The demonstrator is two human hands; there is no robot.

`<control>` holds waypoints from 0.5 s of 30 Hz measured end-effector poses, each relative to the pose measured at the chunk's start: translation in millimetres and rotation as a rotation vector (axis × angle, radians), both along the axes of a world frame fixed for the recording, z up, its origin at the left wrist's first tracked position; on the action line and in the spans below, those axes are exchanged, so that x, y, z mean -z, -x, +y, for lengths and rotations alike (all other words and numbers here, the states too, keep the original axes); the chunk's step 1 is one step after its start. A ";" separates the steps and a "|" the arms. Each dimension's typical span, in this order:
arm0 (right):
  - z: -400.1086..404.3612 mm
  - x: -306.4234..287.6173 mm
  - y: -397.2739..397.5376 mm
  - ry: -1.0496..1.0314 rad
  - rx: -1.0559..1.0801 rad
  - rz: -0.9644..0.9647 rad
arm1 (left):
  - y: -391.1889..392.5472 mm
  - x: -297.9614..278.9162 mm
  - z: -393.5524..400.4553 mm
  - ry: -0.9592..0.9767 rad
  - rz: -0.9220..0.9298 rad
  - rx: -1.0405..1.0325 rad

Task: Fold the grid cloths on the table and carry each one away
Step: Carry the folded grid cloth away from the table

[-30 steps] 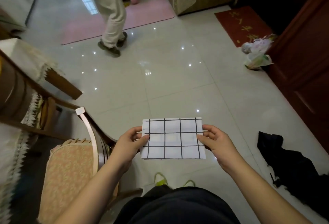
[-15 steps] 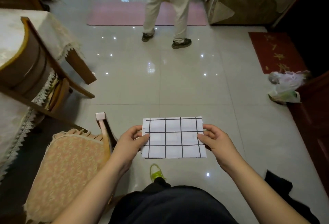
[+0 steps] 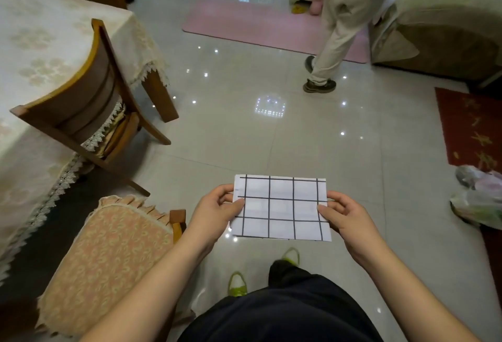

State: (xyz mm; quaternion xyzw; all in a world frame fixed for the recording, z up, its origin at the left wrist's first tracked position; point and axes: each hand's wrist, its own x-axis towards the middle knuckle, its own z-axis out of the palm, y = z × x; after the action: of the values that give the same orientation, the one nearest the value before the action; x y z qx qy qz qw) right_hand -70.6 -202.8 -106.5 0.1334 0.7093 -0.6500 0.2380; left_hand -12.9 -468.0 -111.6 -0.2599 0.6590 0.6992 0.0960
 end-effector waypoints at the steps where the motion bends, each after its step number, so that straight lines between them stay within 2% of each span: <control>1: -0.5 1.1 9.1 0.002 -0.011 -0.002 | 6.5 -0.3 0.3 0.001 -0.006 -0.011; 8: 3.2 15.9 124.7 0.052 -0.165 -0.014 | 90.0 -0.3 12.6 0.066 -0.044 -0.138; 15: 9.0 14.0 219.5 0.053 -0.268 -0.021 | 159.0 -16.2 23.6 0.060 -0.032 -0.179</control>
State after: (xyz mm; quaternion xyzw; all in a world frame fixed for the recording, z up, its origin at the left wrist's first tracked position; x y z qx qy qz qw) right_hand -290.1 -193.7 -120.6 0.0377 0.7009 -0.6294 0.3335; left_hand -171.9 -444.4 -95.4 -0.3317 0.6523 0.6806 0.0360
